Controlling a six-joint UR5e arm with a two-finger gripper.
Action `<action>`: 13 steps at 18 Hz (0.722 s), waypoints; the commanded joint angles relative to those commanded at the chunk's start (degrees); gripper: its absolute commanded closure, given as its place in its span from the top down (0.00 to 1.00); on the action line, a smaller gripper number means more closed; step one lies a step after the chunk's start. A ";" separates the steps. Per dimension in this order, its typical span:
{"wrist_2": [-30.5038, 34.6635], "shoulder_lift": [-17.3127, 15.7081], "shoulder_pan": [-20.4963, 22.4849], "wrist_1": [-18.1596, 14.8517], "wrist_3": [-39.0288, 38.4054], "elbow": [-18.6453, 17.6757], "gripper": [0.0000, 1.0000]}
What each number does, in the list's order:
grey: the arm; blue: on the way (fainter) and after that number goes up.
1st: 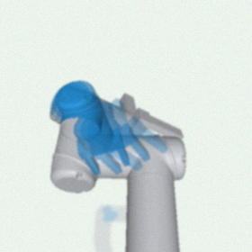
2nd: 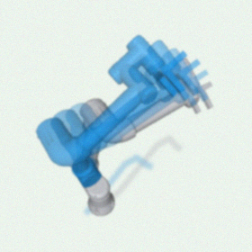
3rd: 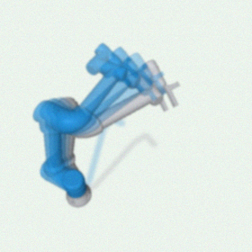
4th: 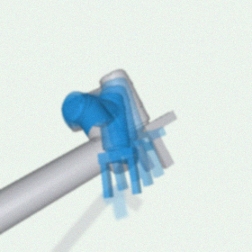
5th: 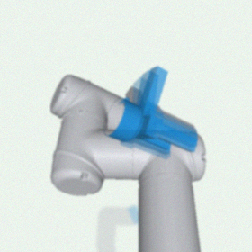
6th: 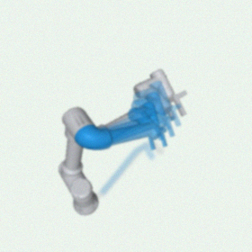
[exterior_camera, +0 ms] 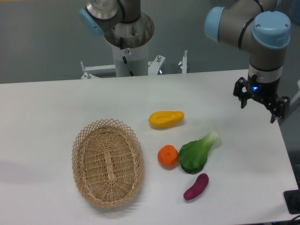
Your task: Pick up the green vegetable from the table
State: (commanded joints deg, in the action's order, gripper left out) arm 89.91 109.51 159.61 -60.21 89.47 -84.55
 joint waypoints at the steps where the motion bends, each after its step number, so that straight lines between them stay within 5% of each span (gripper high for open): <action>1: -0.09 -0.09 0.09 0.00 0.00 -0.35 1.00; 13: -0.88 -0.79 0.70 -0.18 0.00 -2.10 1.00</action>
State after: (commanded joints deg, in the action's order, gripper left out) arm 89.03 108.72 160.31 -60.38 89.47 -86.66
